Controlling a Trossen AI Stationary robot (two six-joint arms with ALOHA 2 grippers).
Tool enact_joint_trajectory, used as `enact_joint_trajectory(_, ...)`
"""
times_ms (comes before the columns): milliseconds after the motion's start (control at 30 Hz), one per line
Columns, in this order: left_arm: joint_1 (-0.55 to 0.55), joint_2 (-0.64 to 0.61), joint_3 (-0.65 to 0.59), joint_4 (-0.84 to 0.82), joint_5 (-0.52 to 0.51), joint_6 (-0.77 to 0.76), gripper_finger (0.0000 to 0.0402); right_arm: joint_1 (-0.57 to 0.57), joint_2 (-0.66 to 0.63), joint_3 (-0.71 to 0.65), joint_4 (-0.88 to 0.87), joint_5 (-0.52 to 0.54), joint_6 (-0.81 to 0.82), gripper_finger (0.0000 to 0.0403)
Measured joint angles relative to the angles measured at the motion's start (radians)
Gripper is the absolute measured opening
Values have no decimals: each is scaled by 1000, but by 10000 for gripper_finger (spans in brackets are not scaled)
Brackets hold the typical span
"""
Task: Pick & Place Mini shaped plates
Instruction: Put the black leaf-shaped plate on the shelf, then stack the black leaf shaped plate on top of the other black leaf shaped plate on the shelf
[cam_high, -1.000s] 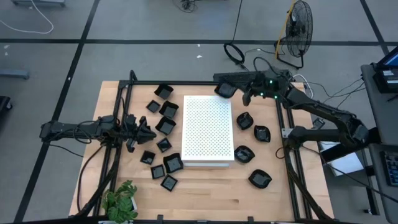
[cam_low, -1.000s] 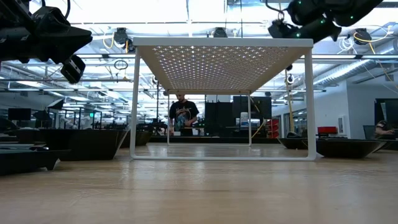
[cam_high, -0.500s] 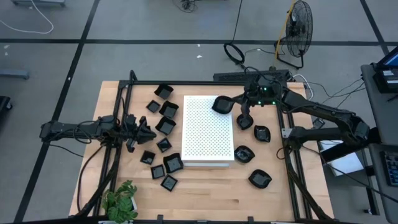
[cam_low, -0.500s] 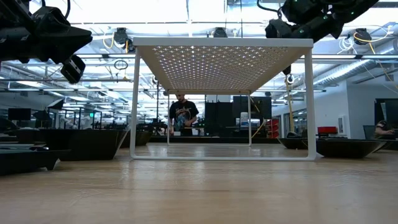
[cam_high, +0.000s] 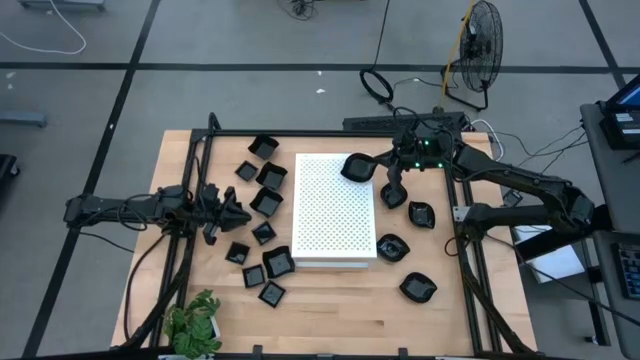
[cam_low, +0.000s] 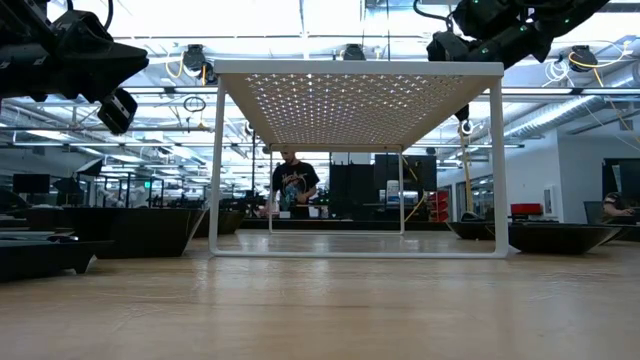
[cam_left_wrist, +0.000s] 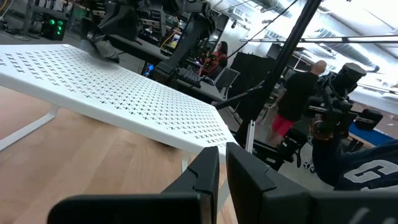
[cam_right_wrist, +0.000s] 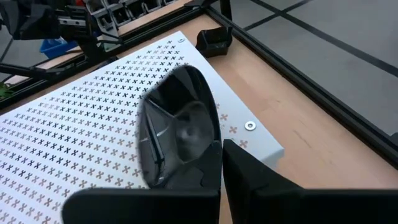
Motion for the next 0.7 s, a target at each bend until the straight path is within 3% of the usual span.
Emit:
enact_joint_trajectory(433, 0, 0, 0, 0, 0, 0, 31, 0, -4, 0, 51, 3, -20, 88)
enact_joint_trajectory(633, 0, 0, 0, 0, 0, 0, 31, 0, -63, 0, 34, 4, -65, 132)
enact_joint_trajectory(700, 0, 0, 0, 0, 0, 0, 31, 0, -103, 0, -10, 47, -71, 146)
